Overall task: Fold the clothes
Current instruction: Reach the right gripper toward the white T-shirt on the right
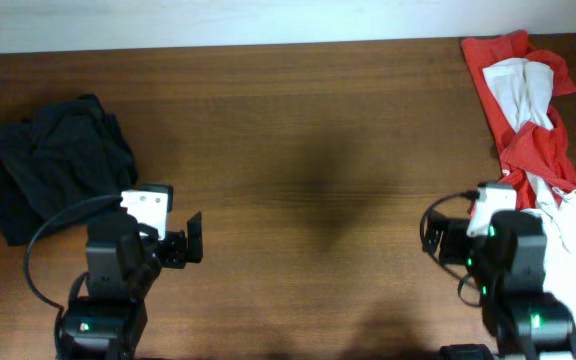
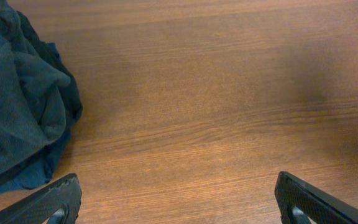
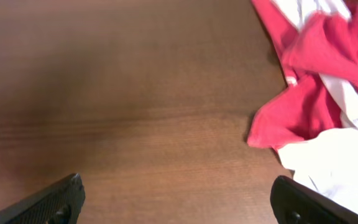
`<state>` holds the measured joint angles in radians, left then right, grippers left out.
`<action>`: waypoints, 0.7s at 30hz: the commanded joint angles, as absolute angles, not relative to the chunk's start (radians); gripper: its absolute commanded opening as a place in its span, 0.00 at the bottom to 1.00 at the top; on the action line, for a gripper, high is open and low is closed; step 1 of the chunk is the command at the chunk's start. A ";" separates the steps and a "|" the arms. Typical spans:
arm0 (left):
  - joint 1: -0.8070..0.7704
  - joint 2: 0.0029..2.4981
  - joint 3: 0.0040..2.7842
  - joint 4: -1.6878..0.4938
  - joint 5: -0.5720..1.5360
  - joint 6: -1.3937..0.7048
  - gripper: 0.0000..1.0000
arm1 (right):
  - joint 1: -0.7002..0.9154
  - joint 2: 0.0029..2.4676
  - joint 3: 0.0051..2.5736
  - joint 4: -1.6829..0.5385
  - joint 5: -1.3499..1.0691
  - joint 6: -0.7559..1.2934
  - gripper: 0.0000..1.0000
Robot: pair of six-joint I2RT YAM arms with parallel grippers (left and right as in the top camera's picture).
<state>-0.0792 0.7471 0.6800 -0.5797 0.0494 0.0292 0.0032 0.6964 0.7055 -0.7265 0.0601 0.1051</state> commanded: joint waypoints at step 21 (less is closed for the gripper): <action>-0.078 0.802 0.762 -0.615 0.067 0.030 0.99 | -0.522 1.439 0.918 -0.759 0.214 0.402 0.65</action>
